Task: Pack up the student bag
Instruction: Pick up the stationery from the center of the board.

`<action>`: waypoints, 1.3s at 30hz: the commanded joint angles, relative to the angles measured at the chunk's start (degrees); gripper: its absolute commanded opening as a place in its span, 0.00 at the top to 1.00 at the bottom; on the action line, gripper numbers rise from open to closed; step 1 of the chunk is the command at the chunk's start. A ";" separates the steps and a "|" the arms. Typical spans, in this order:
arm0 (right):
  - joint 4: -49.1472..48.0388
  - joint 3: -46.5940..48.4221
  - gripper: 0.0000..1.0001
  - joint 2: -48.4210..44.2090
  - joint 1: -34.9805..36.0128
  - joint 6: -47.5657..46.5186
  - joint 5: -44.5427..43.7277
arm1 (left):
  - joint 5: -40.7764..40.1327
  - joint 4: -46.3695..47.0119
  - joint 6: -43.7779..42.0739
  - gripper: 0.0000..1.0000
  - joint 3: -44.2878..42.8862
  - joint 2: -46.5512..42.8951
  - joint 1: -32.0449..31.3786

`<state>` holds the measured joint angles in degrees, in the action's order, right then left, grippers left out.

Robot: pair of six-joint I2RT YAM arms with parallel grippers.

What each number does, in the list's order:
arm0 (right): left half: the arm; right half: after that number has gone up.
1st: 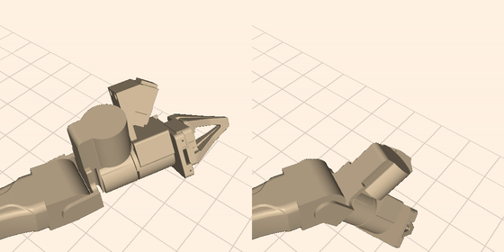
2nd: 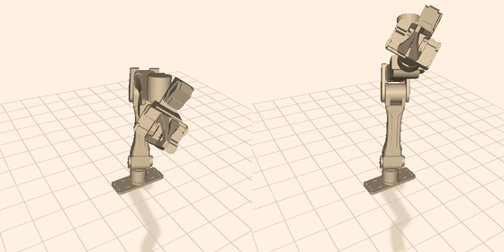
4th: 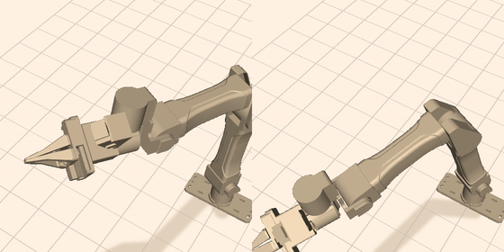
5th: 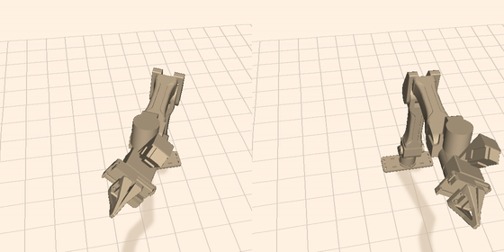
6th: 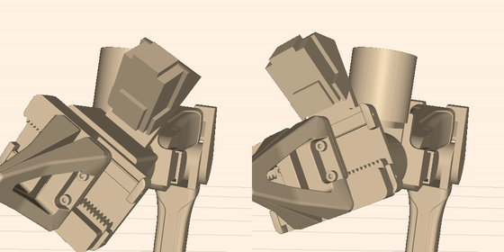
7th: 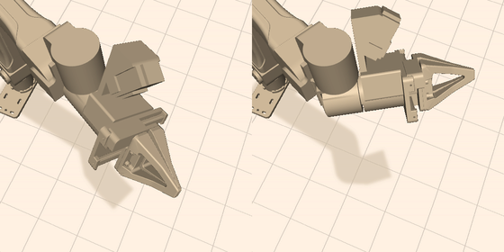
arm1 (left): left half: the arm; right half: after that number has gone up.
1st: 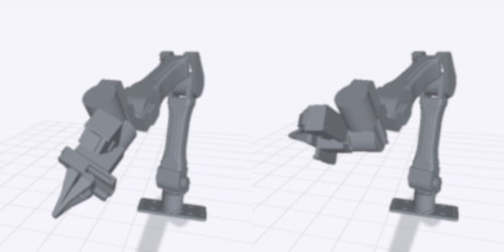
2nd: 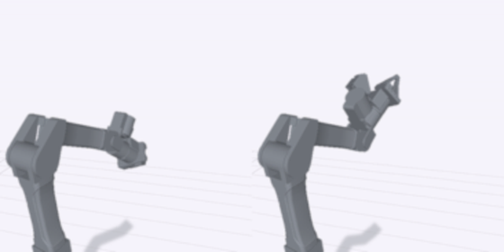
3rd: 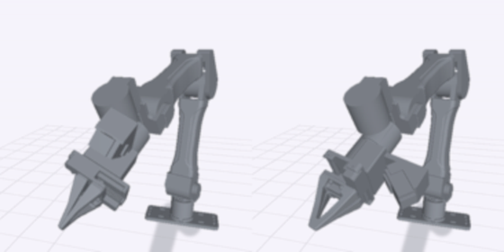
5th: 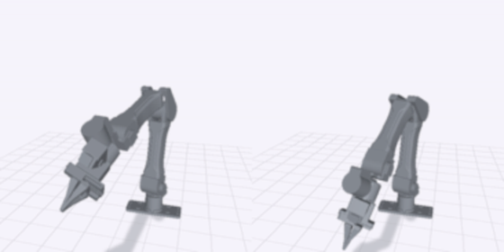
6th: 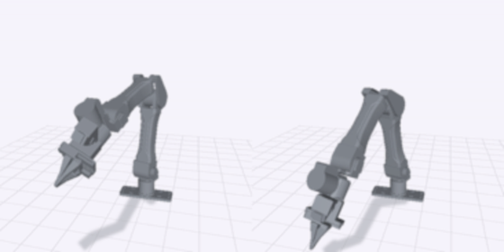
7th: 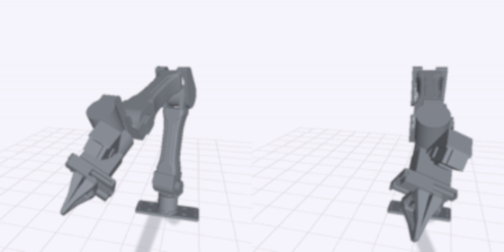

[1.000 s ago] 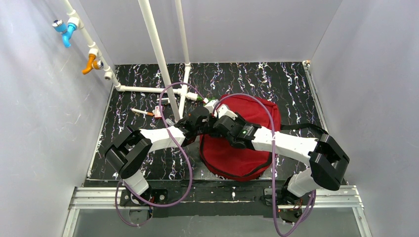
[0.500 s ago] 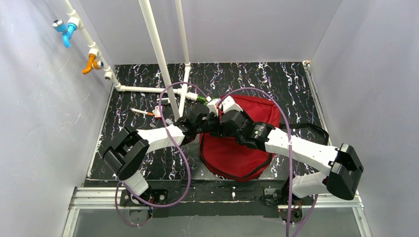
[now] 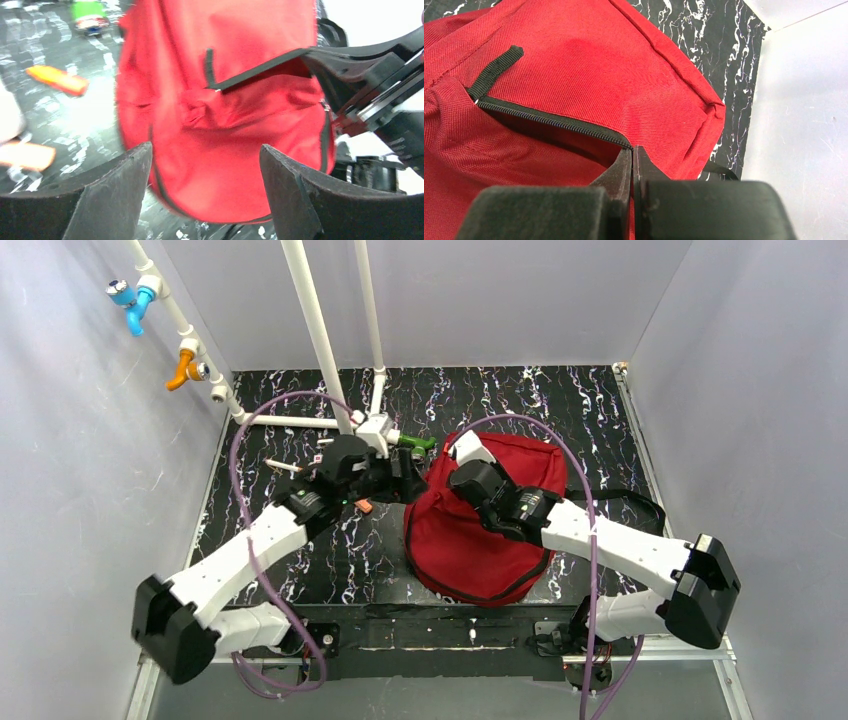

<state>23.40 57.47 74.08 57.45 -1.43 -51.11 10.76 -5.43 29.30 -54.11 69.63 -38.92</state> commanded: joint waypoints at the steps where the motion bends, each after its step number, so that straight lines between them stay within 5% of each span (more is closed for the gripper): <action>1: -4.85 -0.44 0.99 -2.43 -0.15 2.16 -0.63 | -21.92 -20.57 -1.87 0.18 3.18 -10.33 0.60; 5: -5.35 -1.56 0.99 -3.01 -0.15 2.40 0.04 | -35.80 -28.23 7.22 0.03 10.13 -16.32 0.99; 9: -5.31 -1.81 0.99 -3.16 -0.15 2.59 0.84 | -41.88 -30.84 17.68 0.02 14.27 -17.48 1.89; 17: -4.65 -2.68 0.99 -3.99 -0.15 3.86 1.58 | -32.13 -14.32 19.76 0.02 17.21 -10.10 8.71; 21: -4.83 -3.17 0.99 -4.51 -0.15 4.22 1.84 | -30.01 1.13 23.26 0.23 20.39 -4.71 9.43; 27: -4.59 -3.58 0.99 -5.33 -0.15 3.97 1.58 | -34.71 16.21 27.79 0.22 23.54 4.24 9.38; 30: -4.65 -4.08 0.99 -5.56 -0.15 3.56 1.38 | -33.86 28.05 28.53 0.30 27.88 5.66 9.39; 39: -5.47 -4.30 0.99 -5.79 -0.22 3.48 2.60 | -38.77 20.06 32.26 0.28 23.36 10.12 9.38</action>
<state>21.50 53.43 70.15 57.34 1.52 -48.34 -22.94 18.35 58.52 -27.64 78.85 -29.74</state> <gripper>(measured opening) 0.032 0.724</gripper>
